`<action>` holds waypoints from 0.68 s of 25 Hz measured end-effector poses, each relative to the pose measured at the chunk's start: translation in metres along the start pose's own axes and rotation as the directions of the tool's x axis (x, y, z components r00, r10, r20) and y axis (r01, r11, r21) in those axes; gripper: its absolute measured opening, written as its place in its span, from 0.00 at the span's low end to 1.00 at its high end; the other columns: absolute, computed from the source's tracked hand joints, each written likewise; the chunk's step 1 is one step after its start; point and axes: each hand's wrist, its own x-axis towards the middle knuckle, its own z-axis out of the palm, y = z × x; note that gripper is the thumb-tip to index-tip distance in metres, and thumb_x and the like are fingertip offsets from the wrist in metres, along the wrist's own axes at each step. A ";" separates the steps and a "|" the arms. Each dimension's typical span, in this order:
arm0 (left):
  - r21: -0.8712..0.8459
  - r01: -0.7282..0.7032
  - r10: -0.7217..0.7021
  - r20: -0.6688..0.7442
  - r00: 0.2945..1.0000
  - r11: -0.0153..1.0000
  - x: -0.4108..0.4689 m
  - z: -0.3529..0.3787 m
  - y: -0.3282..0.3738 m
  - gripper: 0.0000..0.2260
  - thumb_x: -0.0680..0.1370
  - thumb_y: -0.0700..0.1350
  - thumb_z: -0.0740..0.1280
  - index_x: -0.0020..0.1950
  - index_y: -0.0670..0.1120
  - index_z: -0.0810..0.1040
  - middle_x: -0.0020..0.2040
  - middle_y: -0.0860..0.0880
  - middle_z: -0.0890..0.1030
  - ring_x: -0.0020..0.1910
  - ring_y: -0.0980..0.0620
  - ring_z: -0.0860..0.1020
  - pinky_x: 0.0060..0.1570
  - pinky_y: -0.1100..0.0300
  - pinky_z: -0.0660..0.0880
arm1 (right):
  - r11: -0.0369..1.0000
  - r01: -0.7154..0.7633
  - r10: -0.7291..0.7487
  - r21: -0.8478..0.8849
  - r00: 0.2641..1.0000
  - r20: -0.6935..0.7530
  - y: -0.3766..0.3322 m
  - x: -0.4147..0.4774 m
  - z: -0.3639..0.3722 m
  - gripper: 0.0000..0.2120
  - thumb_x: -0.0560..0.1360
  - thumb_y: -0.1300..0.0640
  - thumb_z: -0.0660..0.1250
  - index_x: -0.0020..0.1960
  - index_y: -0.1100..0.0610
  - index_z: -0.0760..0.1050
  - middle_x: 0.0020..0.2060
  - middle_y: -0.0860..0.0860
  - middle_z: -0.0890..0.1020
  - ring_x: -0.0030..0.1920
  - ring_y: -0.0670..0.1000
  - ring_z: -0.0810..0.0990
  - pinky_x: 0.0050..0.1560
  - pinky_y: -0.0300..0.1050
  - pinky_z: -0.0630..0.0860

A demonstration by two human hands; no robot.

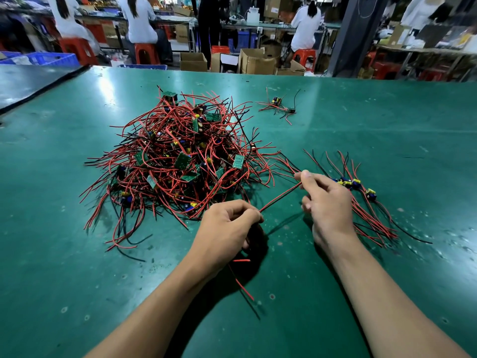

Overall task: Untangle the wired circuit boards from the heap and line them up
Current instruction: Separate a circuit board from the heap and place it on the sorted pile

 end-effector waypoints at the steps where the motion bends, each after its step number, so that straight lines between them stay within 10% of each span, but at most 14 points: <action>1: -0.006 0.003 -0.003 0.010 1.000 1.000 -0.001 0.000 0.000 0.07 0.75 0.38 0.68 0.37 0.41 0.82 0.28 0.47 0.78 0.22 0.52 0.72 0.24 0.67 0.67 | 0.981 0.107 -0.115 -0.159 0.992 -0.041 0.003 0.001 -0.001 0.08 0.79 0.55 0.70 0.45 0.57 0.84 0.27 0.45 0.74 0.23 0.46 0.66 0.27 0.40 0.62; 11: -0.192 0.067 -0.059 0.043 0.997 0.979 0.000 0.000 0.004 0.08 0.81 0.41 0.65 0.48 0.38 0.81 0.39 0.40 0.85 0.28 0.49 0.80 0.28 0.63 0.75 | 0.981 -0.181 0.165 0.067 0.967 0.193 -0.008 -0.017 0.006 0.09 0.64 0.43 0.78 0.37 0.48 0.86 0.31 0.43 0.81 0.24 0.44 0.69 0.24 0.35 0.64; 17: -0.208 0.076 -0.064 0.065 0.996 0.975 0.000 -0.001 0.005 0.09 0.81 0.44 0.64 0.50 0.40 0.81 0.42 0.39 0.85 0.31 0.47 0.81 0.34 0.57 0.79 | 0.968 -0.250 0.244 -0.010 0.935 0.256 -0.010 -0.020 0.003 0.07 0.74 0.52 0.74 0.44 0.55 0.83 0.36 0.47 0.80 0.26 0.44 0.71 0.26 0.36 0.65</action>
